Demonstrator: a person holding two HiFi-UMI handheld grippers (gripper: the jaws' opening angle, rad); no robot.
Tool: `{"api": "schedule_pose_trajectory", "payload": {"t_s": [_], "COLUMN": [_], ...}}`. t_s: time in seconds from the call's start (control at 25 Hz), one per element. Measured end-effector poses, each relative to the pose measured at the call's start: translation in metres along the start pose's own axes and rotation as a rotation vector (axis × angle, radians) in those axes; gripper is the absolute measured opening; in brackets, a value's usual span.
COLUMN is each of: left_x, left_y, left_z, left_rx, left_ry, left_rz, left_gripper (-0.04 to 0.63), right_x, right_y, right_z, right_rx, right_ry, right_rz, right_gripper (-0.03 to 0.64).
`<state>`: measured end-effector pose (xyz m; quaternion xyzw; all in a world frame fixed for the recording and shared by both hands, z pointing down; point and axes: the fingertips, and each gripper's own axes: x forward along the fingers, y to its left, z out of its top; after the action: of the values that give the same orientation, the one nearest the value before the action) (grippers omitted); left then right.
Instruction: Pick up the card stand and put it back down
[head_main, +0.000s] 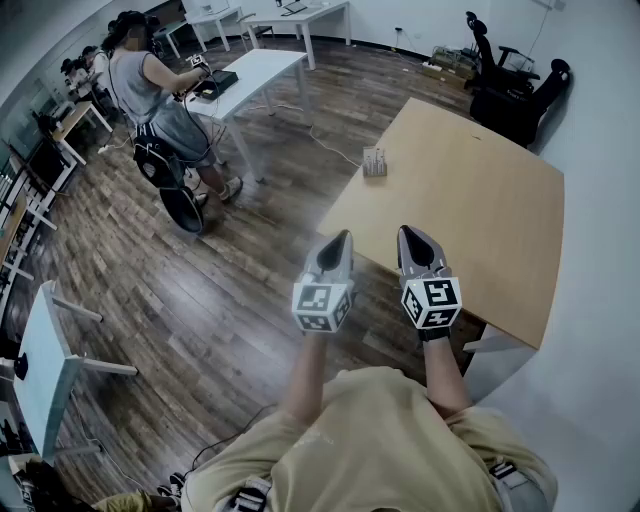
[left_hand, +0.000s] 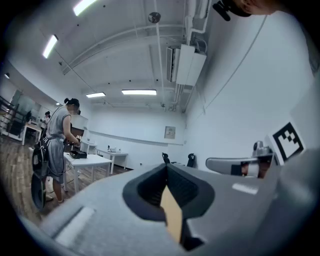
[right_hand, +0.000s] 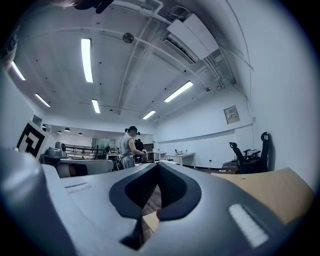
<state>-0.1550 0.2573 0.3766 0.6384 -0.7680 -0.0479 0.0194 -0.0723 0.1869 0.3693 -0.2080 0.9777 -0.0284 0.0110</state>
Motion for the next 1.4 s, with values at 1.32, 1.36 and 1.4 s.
{"api": "schedule_pose_trajectory", "payload": {"t_s": [1.32, 1.36, 1.4], "left_x": [0.081, 0.094, 0.106], "left_y": [0.057, 0.056, 0.056], "left_z": [-0.006, -0.002, 0.002], "left_rx": [0.089, 0.089, 0.092], "left_ry": [0.052, 0.038, 0.028], "left_rz": [0.012, 0.009, 0.009], "left_gripper": [0.0, 0.0, 0.0], "right_x": [0.096, 0.103, 0.11], "right_y": [-0.031, -0.041, -0.051], "right_z": [-0.004, -0.001, 0.003], "right_rx": [0.038, 0.03, 0.023], "right_ry": [-0.046, -0.052, -0.059], "right_rz": [-0.005, -0.002, 0.002], "right_gripper": [0.003, 0.003, 0.003]}}
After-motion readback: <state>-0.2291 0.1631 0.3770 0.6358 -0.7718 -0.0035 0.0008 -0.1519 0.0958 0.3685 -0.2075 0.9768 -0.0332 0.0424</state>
